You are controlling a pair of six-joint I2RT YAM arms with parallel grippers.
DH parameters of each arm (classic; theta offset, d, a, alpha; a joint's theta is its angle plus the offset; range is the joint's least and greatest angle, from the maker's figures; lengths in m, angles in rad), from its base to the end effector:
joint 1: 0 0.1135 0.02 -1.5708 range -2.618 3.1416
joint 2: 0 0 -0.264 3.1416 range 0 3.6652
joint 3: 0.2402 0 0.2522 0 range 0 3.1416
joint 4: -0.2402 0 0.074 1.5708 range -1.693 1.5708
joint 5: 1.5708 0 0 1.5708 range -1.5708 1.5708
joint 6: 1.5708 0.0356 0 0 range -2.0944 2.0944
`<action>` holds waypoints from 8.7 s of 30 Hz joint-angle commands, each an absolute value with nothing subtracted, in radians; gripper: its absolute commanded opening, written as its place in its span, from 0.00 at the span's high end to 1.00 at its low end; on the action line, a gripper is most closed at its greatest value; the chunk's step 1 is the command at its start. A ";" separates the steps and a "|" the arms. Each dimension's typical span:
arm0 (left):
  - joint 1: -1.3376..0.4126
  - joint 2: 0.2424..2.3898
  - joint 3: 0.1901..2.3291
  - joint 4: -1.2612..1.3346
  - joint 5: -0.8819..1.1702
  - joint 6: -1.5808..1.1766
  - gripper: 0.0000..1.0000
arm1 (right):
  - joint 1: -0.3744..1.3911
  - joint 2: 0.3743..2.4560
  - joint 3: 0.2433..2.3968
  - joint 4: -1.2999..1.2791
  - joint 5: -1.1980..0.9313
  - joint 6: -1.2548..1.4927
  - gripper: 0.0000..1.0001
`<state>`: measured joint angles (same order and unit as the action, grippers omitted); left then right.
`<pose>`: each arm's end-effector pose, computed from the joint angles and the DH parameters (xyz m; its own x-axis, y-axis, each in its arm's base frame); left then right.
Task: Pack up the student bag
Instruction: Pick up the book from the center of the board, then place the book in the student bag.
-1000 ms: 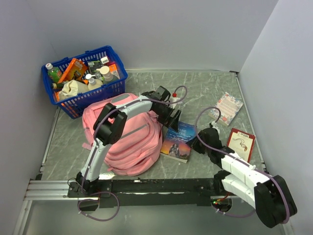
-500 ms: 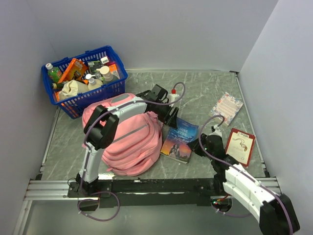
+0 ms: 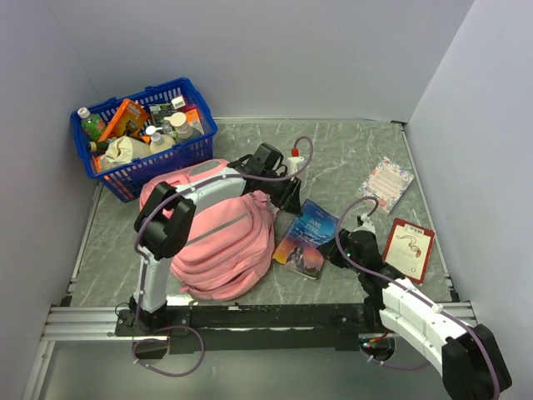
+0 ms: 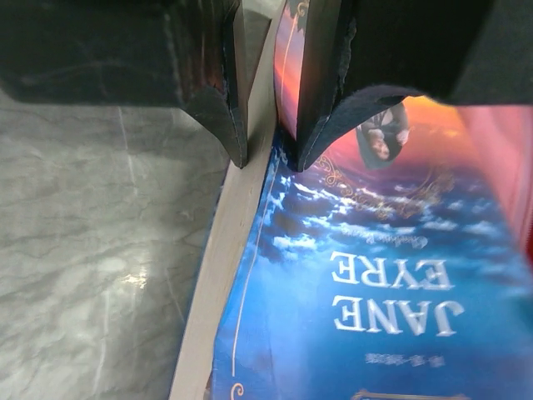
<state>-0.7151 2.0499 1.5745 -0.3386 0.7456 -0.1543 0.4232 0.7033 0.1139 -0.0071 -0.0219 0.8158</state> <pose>0.3282 -0.3171 0.2162 -0.6705 0.4327 -0.6026 0.7392 0.3196 -0.5929 0.1331 0.0608 0.1364 -0.6620 0.5004 -0.5580 0.0803 0.7876 0.6109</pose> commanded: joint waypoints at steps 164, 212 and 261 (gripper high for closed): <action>-0.672 1.502 1.441 -0.997 0.571 0.523 0.13 | 0.445 0.677 0.506 -0.693 -0.250 0.747 1.00; -0.917 1.125 1.299 -0.641 -0.232 0.502 0.99 | 0.440 0.538 0.466 -0.164 -0.580 0.928 1.00; -0.919 1.146 1.305 -0.695 0.009 0.437 0.99 | 0.663 1.423 0.842 0.264 -0.694 1.037 0.71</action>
